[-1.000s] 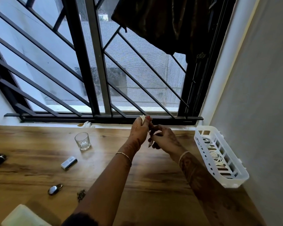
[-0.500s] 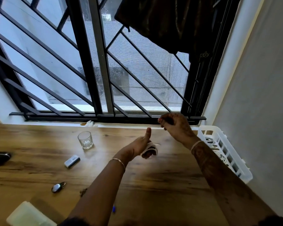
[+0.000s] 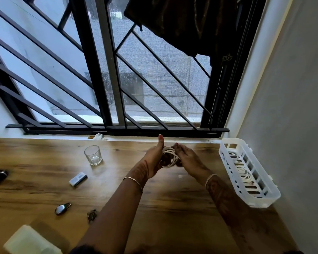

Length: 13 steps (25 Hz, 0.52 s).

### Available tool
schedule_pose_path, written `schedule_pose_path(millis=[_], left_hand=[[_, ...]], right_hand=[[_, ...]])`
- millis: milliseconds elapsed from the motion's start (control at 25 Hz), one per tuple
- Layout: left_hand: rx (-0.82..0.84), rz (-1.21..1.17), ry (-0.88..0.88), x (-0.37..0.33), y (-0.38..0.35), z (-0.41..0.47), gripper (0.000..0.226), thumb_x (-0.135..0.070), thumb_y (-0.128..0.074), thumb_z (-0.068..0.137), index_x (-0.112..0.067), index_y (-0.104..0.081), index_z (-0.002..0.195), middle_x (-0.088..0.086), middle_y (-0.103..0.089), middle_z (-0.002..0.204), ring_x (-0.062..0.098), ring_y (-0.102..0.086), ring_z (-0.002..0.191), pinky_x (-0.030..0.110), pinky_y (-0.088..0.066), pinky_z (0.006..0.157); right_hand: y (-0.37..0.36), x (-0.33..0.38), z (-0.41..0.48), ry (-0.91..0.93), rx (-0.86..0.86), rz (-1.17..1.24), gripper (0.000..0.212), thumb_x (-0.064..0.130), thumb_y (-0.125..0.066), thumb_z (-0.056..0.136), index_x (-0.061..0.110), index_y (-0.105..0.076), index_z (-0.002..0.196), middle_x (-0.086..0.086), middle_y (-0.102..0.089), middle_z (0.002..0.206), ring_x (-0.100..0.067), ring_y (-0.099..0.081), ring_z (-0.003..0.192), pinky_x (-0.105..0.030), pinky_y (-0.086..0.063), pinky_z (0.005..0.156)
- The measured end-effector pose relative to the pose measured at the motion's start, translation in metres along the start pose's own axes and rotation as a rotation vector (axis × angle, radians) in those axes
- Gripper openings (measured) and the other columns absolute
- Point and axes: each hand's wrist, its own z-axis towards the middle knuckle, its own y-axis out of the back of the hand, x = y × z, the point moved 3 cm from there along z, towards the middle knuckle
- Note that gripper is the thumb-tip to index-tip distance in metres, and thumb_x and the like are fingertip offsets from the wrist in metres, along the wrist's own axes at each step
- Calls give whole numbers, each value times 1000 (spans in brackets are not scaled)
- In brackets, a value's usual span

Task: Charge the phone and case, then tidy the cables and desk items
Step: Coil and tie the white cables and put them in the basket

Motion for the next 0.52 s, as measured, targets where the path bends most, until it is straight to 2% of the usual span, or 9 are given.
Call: schedule_pose_path(millis=[80, 120, 160, 240, 280, 360, 440, 520], left_hand=[[-64, 0, -20, -8, 4, 2, 58, -65, -40, 89, -10, -60, 83, 6, -60, 76, 15, -55, 65, 26, -43, 60], [-95, 8, -37, -11, 7, 3, 56, -64, -41, 88, -12, -59, 79, 6, -58, 73, 15, -52, 64, 27, -41, 61], [-118, 15, -54, -13, 10, 4, 55, -64, -43, 88, -12, -57, 76, 5, -56, 71, 15, -50, 62, 27, -40, 60], [-136, 75, -97, -15, 14, 5, 56, -64, -41, 89, -12, -56, 71, 6, -54, 67, 15, -48, 58, 27, -39, 59], [-144, 162, -127, -15, 14, 6, 60, -64, -37, 90, -12, -56, 69, 6, -55, 66, 15, -48, 57, 27, -40, 59], [-157, 393, -182, -12, 12, 6, 65, -66, -31, 91, -12, -57, 66, 5, -58, 64, 15, -51, 56, 25, -43, 59], [-127, 494, -203, -9, 4, 5, 68, -68, -26, 90, -12, -59, 69, 2, -59, 64, 14, -53, 58, 25, -45, 61], [-97, 477, -192, -11, -4, 4, 69, -68, -26, 90, -11, -64, 82, 2, -61, 71, 15, -57, 67, 28, -48, 68]], right_hand=[[2, -1, -1, -13, 0, -42, 51, 62, -37, 88, 19, -58, 107, -7, -68, 80, -18, -62, 55, -29, -52, 52], [2, 1, 0, -4, 3, -76, 56, 67, -38, 83, 20, -57, 105, -6, -66, 72, -14, -56, 47, -25, -47, 46], [4, 2, 0, 18, -3, -121, 56, 69, -41, 80, 20, -57, 102, -2, -63, 65, -11, -52, 45, -24, -44, 45], [9, 10, 3, 126, -61, -261, 39, 60, -51, 85, 22, -61, 84, 8, -59, 58, -3, -51, 49, -22, -44, 51], [13, 17, 6, 194, -96, -331, 30, 51, -56, 87, 25, -61, 73, 12, -58, 55, 0, -52, 50, -18, -42, 52], [20, 33, 11, 305, -149, -406, 30, 39, -63, 87, 31, -55, 60, 19, -55, 48, 6, -54, 47, -7, -37, 45], [27, 46, 18, 356, -218, -423, 31, 34, -66, 86, 34, -53, 58, 20, -60, 57, 8, -58, 55, -6, -41, 53], [37, 50, 28, 333, -280, -366, 29, 33, -67, 85, 34, -55, 59, 10, -68, 73, 0, -63, 71, -13, -48, 66]])
